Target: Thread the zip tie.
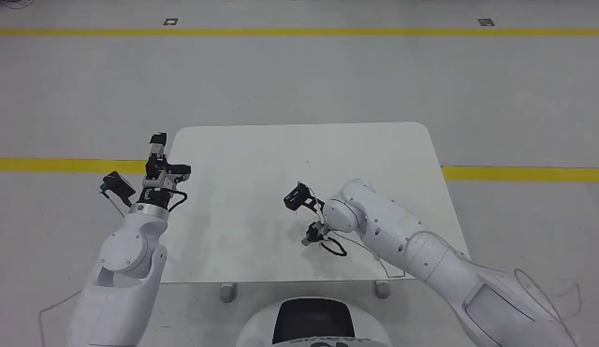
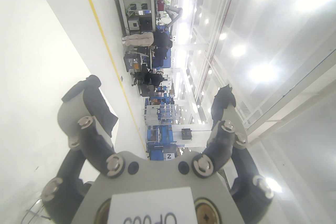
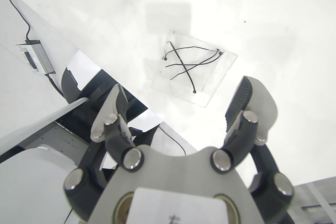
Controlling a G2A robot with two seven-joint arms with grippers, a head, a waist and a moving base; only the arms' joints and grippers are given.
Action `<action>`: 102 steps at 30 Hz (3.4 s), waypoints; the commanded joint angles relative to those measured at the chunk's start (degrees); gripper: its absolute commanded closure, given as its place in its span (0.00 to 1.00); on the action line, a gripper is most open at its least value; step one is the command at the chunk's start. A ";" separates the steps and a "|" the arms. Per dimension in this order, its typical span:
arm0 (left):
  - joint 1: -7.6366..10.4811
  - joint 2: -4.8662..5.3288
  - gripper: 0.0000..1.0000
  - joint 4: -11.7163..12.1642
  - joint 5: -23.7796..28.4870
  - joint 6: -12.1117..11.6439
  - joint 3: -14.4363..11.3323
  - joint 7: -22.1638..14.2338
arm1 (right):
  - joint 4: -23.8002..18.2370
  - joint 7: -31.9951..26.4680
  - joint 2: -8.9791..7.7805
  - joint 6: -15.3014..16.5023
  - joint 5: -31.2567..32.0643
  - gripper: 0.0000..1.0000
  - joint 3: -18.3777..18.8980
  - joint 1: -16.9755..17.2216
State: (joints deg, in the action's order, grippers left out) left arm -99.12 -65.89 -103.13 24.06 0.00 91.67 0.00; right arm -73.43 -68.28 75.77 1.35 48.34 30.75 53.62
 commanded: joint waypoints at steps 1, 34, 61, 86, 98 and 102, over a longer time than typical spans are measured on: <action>0.00 0.00 0.00 0.00 0.00 0.00 0.00 0.00 | 0.00 0.00 0.00 0.00 0.00 0.00 0.00 0.00; 0.00 0.00 0.00 0.00 0.00 0.00 0.00 0.00 | -3.29 2.29 1.00 -15.54 -0.54 0.00 2.09 3.88; 0.00 0.00 0.00 0.00 0.00 0.00 0.00 0.00 | -7.18 -1.78 5.36 -20.83 13.14 0.57 16.05 14.68; 0.00 0.00 0.00 0.00 0.00 0.00 0.00 0.00 | 6.11 -1.54 15.41 -20.83 22.80 0.75 23.51 13.98; 0.00 0.00 0.00 0.00 0.00 0.00 0.00 0.00 | 12.42 -1.53 19.99 -20.83 28.51 0.78 27.81 13.20; 0.00 0.00 0.00 0.00 0.00 0.00 0.00 0.00 | 14.31 -1.27 21.40 -20.83 30.06 0.82 29.07 12.83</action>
State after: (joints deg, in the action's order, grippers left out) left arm -99.12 -65.89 -103.13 24.06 0.00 91.67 0.00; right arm -59.53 -69.60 96.89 -19.48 78.11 59.57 66.55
